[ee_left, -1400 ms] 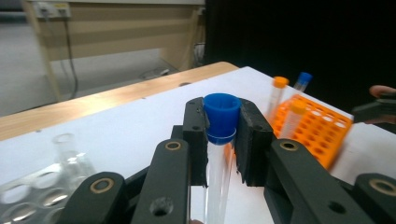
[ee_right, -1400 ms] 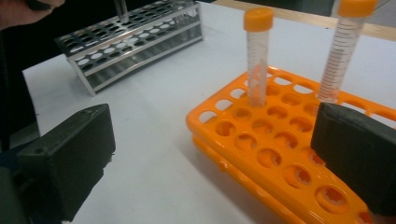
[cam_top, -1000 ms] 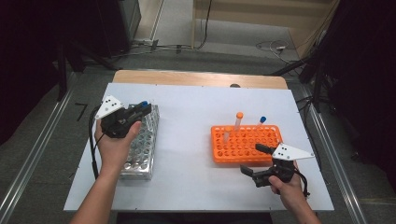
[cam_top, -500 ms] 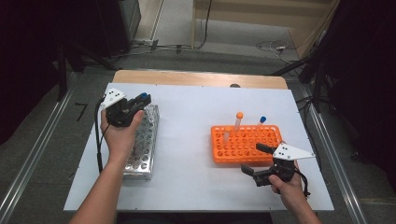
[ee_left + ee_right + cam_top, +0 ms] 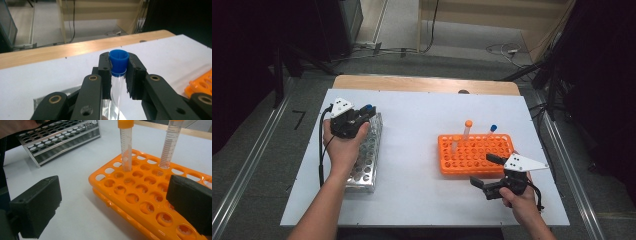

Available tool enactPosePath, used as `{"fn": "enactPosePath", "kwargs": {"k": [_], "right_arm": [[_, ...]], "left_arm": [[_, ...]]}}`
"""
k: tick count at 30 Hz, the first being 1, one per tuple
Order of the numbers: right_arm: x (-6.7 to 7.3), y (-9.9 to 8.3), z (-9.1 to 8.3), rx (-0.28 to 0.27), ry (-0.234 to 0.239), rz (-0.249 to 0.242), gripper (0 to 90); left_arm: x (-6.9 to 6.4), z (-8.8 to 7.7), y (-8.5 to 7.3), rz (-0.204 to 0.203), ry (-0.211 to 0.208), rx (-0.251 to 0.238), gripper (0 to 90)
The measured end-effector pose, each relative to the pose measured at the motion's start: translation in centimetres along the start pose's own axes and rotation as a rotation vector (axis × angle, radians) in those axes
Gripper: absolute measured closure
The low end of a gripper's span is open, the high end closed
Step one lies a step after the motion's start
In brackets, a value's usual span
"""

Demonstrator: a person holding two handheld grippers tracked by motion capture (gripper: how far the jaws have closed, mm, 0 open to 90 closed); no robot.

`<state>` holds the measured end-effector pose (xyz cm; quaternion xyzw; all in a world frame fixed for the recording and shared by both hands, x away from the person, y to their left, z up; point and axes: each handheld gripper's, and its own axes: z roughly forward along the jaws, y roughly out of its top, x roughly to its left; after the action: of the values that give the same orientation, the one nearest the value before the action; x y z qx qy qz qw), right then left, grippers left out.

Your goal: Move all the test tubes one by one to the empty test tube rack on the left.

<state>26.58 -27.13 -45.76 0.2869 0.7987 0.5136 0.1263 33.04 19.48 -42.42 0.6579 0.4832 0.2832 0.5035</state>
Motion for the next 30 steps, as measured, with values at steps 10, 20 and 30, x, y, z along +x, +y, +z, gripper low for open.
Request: {"fn": "enactPosePath", "kwargs": {"k": [10,20,30], "right_arm": [[0.04,-0.02,0.18,0.004,-0.002,-0.003,0.0],[-0.01,-0.05,0.18,0.004,-0.002,-0.002,0.0],[-0.15,-0.06,0.18,0.003,-0.008,0.003,0.0]], "left_arm": [[-0.13,-0.65,-0.16,0.015,0.000,0.037,75.8],[-0.28,0.15,-0.75,0.037,0.005,0.132,75.3],[-0.34,-0.29,-0.77,-0.020,-0.038,0.112,60.4]]}}
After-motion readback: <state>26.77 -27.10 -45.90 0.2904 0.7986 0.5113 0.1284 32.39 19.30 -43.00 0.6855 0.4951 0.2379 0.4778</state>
